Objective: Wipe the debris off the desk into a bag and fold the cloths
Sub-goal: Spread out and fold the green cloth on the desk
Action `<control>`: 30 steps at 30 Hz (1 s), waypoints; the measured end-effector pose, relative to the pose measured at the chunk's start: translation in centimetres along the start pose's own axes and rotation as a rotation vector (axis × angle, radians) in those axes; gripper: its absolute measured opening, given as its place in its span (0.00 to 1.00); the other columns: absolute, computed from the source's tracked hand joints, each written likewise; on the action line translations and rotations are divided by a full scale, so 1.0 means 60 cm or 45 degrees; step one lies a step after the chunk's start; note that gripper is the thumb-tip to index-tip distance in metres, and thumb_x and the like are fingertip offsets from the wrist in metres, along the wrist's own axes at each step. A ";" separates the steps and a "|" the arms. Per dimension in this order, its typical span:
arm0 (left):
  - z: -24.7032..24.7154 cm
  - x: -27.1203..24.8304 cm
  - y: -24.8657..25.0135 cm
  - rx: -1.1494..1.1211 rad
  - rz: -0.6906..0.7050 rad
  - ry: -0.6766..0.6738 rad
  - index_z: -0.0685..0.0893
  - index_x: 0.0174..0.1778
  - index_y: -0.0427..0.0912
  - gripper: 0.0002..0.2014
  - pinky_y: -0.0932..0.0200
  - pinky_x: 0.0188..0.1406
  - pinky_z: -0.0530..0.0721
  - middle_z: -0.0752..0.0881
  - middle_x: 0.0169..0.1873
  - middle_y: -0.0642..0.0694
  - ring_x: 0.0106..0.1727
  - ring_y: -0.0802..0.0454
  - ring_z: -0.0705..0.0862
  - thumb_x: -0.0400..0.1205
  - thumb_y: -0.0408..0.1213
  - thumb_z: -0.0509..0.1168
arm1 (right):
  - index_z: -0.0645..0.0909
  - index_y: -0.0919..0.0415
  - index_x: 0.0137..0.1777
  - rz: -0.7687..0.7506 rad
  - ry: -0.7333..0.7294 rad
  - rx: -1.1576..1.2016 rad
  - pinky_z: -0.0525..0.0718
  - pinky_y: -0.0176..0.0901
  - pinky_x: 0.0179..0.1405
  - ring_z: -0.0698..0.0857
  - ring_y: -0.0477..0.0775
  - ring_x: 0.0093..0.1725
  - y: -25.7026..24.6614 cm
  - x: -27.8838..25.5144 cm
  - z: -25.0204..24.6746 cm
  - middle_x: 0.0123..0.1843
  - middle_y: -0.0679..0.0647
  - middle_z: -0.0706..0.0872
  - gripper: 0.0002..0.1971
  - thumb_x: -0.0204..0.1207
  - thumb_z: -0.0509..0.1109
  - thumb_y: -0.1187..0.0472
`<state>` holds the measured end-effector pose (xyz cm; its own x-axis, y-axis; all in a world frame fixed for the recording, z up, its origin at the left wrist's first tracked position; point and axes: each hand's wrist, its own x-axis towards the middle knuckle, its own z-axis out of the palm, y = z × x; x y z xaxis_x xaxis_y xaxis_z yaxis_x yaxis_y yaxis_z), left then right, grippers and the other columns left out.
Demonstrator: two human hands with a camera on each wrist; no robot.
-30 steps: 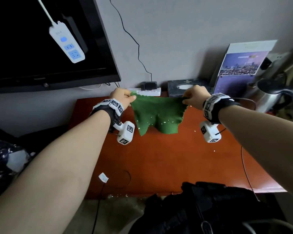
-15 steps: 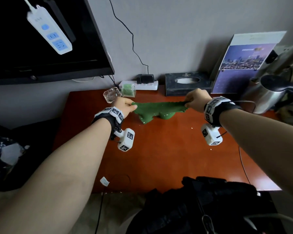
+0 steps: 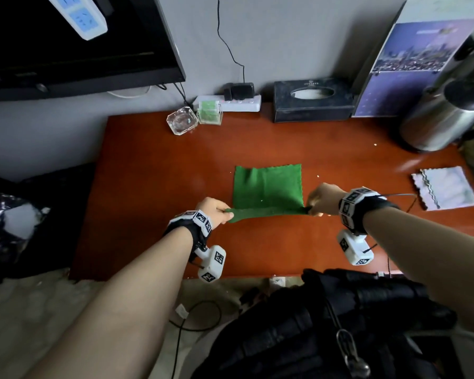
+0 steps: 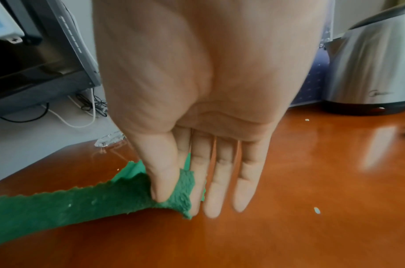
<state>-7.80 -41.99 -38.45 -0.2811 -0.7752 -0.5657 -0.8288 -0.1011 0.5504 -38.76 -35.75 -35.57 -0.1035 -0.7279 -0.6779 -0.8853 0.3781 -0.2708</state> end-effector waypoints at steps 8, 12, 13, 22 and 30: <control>0.015 0.005 -0.009 0.096 -0.044 -0.181 0.90 0.57 0.41 0.10 0.71 0.24 0.75 0.89 0.32 0.49 0.36 0.58 0.88 0.81 0.38 0.73 | 0.84 0.61 0.64 0.069 -0.263 0.063 0.89 0.46 0.49 0.87 0.45 0.37 0.004 -0.014 0.037 0.33 0.46 0.86 0.18 0.73 0.76 0.65; 0.008 0.025 0.001 0.099 -0.019 -0.122 0.90 0.56 0.43 0.09 0.65 0.36 0.82 0.92 0.37 0.47 0.41 0.55 0.91 0.81 0.38 0.72 | 0.86 0.58 0.62 0.025 -0.087 0.059 0.86 0.39 0.47 0.87 0.46 0.43 0.011 0.003 0.027 0.49 0.52 0.90 0.16 0.73 0.76 0.63; 0.006 0.031 0.003 0.102 -0.008 -0.090 0.91 0.56 0.43 0.09 0.63 0.41 0.84 0.92 0.36 0.48 0.41 0.55 0.91 0.81 0.38 0.72 | 0.86 0.58 0.62 0.013 -0.024 0.061 0.85 0.41 0.54 0.87 0.49 0.49 0.013 0.011 0.023 0.56 0.54 0.90 0.17 0.73 0.76 0.61; -0.004 0.089 0.025 0.089 0.030 0.136 0.91 0.53 0.44 0.07 0.66 0.40 0.82 0.92 0.38 0.50 0.39 0.55 0.90 0.82 0.39 0.71 | 0.87 0.59 0.60 -0.019 0.210 0.101 0.79 0.38 0.49 0.86 0.57 0.55 0.018 0.093 -0.003 0.56 0.57 0.89 0.15 0.74 0.73 0.59; -0.007 0.146 0.033 0.057 -0.026 0.184 0.91 0.49 0.46 0.04 0.63 0.45 0.86 0.90 0.35 0.53 0.36 0.57 0.90 0.82 0.37 0.70 | 0.87 0.57 0.58 -0.062 0.265 0.166 0.78 0.38 0.49 0.86 0.58 0.55 0.023 0.157 -0.024 0.54 0.56 0.89 0.13 0.74 0.73 0.60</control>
<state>-11.70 -49.23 -42.09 -0.1938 -0.8554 -0.4804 -0.8552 -0.0926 0.5100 -41.59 -42.93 -41.37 -0.1651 -0.8441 -0.5101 -0.8271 0.4003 -0.3946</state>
